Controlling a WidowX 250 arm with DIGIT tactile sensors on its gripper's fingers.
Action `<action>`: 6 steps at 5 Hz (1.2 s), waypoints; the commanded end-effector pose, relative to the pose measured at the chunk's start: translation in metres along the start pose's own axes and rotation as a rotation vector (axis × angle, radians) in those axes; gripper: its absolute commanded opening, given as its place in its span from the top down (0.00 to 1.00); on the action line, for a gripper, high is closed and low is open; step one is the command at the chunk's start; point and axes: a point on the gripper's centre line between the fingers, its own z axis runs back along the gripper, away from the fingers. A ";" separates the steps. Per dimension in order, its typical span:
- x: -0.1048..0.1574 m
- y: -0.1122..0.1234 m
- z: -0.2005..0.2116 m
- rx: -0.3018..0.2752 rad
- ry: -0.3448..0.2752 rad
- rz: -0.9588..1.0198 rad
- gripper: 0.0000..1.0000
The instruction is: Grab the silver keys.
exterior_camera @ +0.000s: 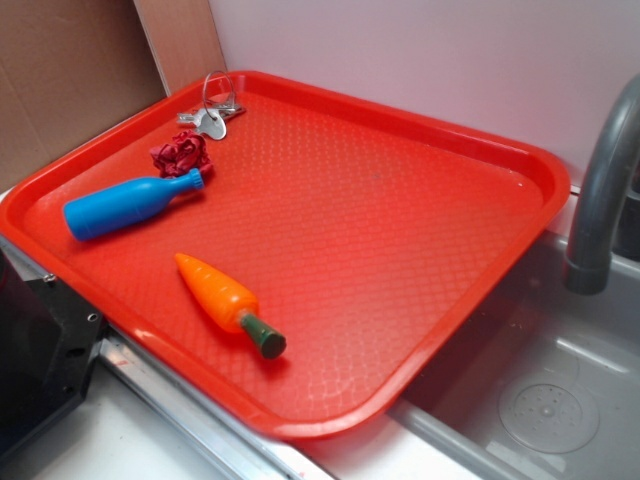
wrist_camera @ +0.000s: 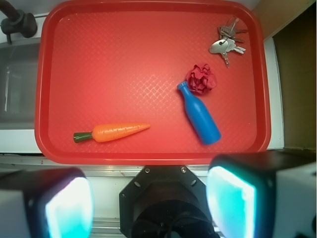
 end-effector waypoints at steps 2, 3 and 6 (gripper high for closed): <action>0.020 0.025 -0.015 -0.009 -0.043 0.203 0.00; 0.035 0.042 -0.028 0.011 -0.097 0.294 0.00; 0.075 0.116 -0.096 0.222 -0.370 0.604 0.00</action>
